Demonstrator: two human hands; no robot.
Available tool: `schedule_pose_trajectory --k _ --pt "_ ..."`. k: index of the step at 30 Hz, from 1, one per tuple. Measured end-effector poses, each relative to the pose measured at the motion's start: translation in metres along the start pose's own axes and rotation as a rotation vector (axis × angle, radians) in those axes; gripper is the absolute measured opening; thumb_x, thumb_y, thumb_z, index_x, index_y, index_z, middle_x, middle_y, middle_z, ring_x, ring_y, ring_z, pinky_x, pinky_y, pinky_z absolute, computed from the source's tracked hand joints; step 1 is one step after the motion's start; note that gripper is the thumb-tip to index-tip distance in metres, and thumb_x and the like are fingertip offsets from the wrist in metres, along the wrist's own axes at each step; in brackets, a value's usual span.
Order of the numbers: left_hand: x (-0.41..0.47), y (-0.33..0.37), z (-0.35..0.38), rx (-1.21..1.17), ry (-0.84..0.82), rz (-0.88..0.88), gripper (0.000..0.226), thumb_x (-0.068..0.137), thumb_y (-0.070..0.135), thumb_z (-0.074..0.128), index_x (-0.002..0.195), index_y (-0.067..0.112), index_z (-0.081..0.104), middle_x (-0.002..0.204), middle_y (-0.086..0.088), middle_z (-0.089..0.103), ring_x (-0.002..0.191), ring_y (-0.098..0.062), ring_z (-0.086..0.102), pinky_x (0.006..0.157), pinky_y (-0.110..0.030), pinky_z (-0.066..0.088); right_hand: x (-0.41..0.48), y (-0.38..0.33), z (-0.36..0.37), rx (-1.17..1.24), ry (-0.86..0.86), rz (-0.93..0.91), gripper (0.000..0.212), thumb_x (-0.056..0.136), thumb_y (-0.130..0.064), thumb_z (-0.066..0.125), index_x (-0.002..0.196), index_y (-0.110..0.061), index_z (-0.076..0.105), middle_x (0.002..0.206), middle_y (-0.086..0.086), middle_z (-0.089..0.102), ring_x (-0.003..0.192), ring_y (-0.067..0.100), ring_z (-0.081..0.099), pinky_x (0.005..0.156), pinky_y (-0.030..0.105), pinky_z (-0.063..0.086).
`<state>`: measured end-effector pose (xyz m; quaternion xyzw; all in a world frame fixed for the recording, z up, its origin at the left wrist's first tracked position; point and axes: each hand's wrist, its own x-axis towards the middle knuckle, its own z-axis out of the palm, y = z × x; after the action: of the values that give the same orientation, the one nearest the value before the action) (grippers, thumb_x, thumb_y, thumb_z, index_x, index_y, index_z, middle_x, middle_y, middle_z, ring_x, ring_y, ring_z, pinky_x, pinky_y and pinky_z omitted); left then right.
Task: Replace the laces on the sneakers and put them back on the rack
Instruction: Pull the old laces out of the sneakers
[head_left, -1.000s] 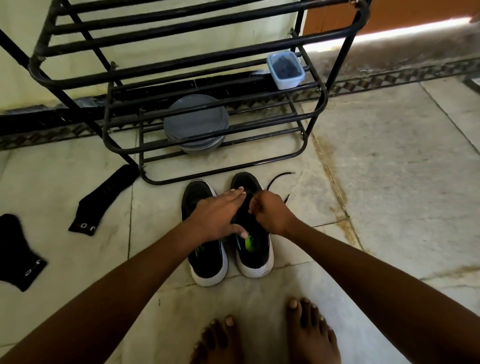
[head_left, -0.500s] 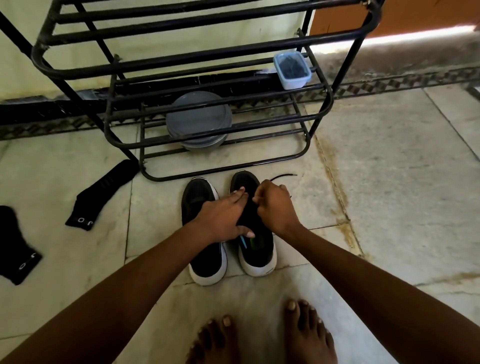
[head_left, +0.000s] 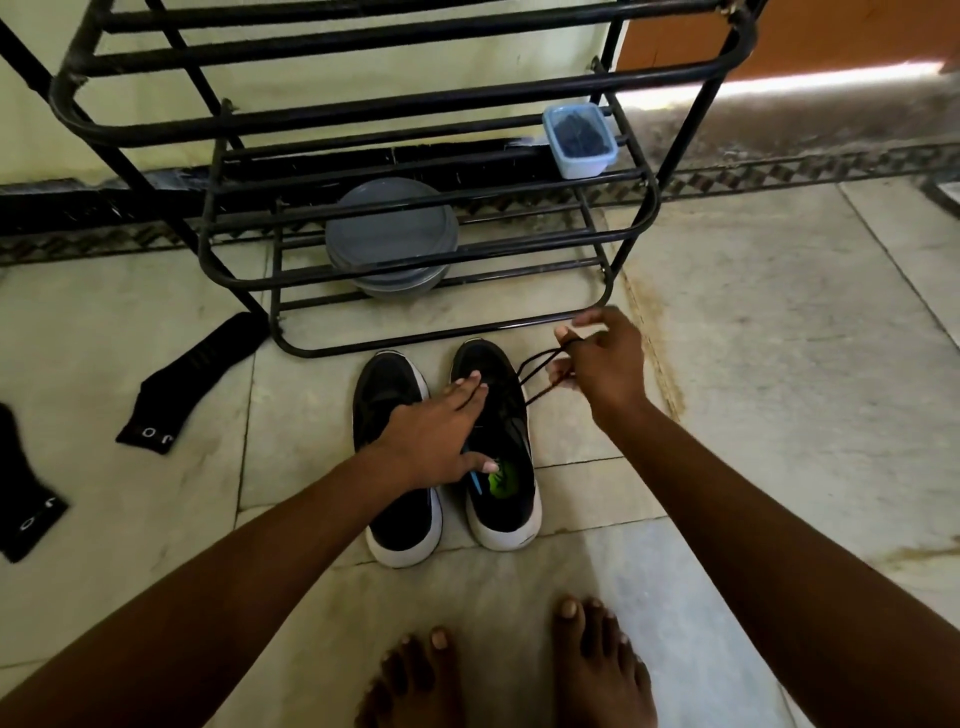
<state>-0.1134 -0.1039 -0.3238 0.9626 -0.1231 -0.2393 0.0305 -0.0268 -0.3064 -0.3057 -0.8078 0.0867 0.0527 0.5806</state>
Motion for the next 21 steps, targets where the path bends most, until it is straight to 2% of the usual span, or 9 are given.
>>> schedule_pose_trajectory --k 2,5,7,9,12,14,16,18,21 --pt "0.001 -0.001 0.002 0.015 0.019 0.007 0.106 0.09 0.075 0.05 0.164 0.02 -0.001 0.171 0.004 -0.011 0.157 -0.015 0.005 0.115 -0.045 0.038 0.003 0.002 -0.001 -0.042 -0.058 0.062 0.025 0.096 -0.033 0.07 0.086 -0.011 0.063 0.068 0.009 0.066 0.047 0.016 0.06 0.056 0.032 0.051" --pt "0.003 -0.003 0.004 0.021 0.037 0.021 0.108 0.089 0.076 0.05 0.164 0.017 -0.001 0.172 0.0 -0.009 0.158 -0.018 0.007 0.125 -0.045 0.023 0.005 0.004 -0.014 -0.49 0.135 -0.179 0.038 0.089 -0.054 0.072 0.078 -0.019 0.063 0.061 -0.004 0.06 0.051 0.014 0.056 0.052 0.025 0.04" --pt "0.002 -0.003 0.004 0.013 0.035 0.021 0.107 0.089 0.076 0.051 0.164 0.018 0.0 0.172 0.001 -0.008 0.157 -0.019 0.009 0.125 -0.046 0.022 0.012 0.005 -0.031 -0.65 0.194 -0.217 0.03 0.085 -0.049 0.077 0.088 -0.021 0.065 0.073 0.0 0.065 0.066 0.022 0.062 0.058 0.03 0.048" --pt "0.0 -0.002 0.003 -0.087 0.072 -0.02 0.104 0.086 0.074 0.059 0.164 0.024 0.011 0.172 0.006 0.004 0.154 -0.023 0.021 0.119 -0.046 0.031 0.015 0.014 -0.042 -0.791 0.111 -0.24 0.028 0.081 -0.031 0.079 0.103 -0.019 0.067 0.096 0.005 0.067 0.089 0.029 0.065 0.076 0.038 0.051" --pt "0.001 0.005 0.005 -0.415 0.336 -0.053 0.069 0.086 0.058 0.069 0.145 0.026 0.051 0.155 0.008 0.044 0.135 -0.018 0.05 0.106 -0.045 0.049 -0.009 0.039 -0.038 -0.915 -0.014 -0.305 0.05 0.074 -0.022 0.079 0.121 -0.017 0.063 0.113 0.01 0.054 0.108 0.032 0.052 0.091 0.045 0.041" --pt "0.004 0.01 0.007 -0.57 0.523 -0.056 0.028 0.088 0.035 0.071 0.112 0.019 0.068 0.124 0.004 0.065 0.111 -0.015 0.063 0.093 -0.042 0.055 -0.036 0.051 -0.026 -0.786 -0.038 -0.38 0.037 0.079 -0.034 0.073 0.11 -0.017 0.064 0.103 0.005 0.053 0.099 0.028 0.054 0.085 0.042 0.043" --pt "0.007 0.014 0.006 -0.616 0.546 -0.115 0.006 0.085 0.02 0.071 0.089 0.016 0.069 0.107 0.004 0.067 0.097 -0.013 0.065 0.089 -0.039 0.056 -0.06 0.056 -0.009 -0.635 -0.106 -0.44 0.033 0.082 -0.046 0.064 0.097 -0.017 0.063 0.09 0.001 0.052 0.08 0.023 0.057 0.071 0.037 0.048" --pt "0.01 0.014 0.005 -0.617 0.483 -0.174 0.005 0.082 0.017 0.073 0.084 0.015 0.069 0.111 0.004 0.066 0.101 -0.012 0.063 0.091 -0.028 0.052 -0.075 0.055 0.008 -0.579 -0.188 -0.462 0.037 0.081 -0.05 0.064 0.096 -0.016 0.061 0.088 0.0 0.05 0.067 0.022 0.055 0.058 0.032 0.046" --pt "0.013 0.012 0.007 -0.653 0.432 -0.217 0.01 0.08 0.018 0.078 0.082 0.015 0.069 0.118 0.002 0.063 0.11 -0.012 0.06 0.093 -0.018 0.041 -0.079 0.059 0.024 -0.679 -0.296 -0.415 0.036 0.08 -0.036 0.067 0.108 -0.016 0.056 0.097 -0.001 0.046 0.071 0.022 0.055 0.055 0.027 0.04"
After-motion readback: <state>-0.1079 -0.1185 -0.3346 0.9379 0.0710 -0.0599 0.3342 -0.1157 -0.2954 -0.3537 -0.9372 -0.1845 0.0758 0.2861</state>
